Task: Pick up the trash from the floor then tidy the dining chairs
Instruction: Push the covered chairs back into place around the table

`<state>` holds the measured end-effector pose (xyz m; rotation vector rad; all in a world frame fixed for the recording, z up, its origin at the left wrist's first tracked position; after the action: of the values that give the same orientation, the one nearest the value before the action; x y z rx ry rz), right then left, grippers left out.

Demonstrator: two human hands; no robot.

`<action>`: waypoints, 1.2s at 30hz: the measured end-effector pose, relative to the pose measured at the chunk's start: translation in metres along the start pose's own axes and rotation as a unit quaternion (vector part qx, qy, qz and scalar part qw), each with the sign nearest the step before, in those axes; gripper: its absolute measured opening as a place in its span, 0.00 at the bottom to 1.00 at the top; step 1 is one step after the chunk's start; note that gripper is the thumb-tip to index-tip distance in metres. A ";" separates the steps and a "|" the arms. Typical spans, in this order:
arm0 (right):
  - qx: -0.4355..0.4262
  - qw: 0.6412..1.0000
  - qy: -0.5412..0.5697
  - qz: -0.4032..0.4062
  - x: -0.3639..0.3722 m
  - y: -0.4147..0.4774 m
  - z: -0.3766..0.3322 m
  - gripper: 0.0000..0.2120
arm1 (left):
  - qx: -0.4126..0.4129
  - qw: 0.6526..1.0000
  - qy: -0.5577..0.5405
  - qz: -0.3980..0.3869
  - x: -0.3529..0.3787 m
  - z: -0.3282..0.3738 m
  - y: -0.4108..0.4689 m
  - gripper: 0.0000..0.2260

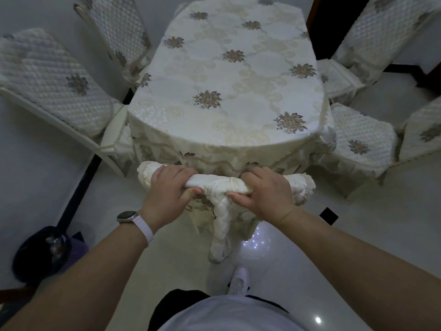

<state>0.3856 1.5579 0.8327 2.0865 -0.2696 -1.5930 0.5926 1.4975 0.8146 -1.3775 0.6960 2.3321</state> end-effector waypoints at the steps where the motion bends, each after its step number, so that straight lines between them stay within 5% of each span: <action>1: -0.002 1.000 0.000 -0.004 0.003 0.001 0.000 0.29 | -0.002 1.000 0.001 -0.006 0.002 -0.003 0.002 0.24; 25: 0.020 0.995 0.013 -0.098 0.018 -0.067 -0.043 0.26 | 0.212 0.974 -0.007 -0.076 0.020 0.004 -0.050 0.26; 36: 0.077 0.989 0.000 -0.125 0.020 -0.077 -0.052 0.26 | 0.135 0.987 -0.023 -0.086 0.017 -0.001 -0.063 0.23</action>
<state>0.4299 1.6286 0.7873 2.3128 -0.1396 -1.7652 0.6184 1.5492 0.7844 -1.2088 0.8110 2.0442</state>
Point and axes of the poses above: each hand's wrist, its own y-axis towards the middle knuckle, its own x-axis out of the palm, z = x × y, the point moved 9 cm from there along y, towards the middle knuckle, and after that the axes turned 3 degrees about -z, right-handed, at the moved point
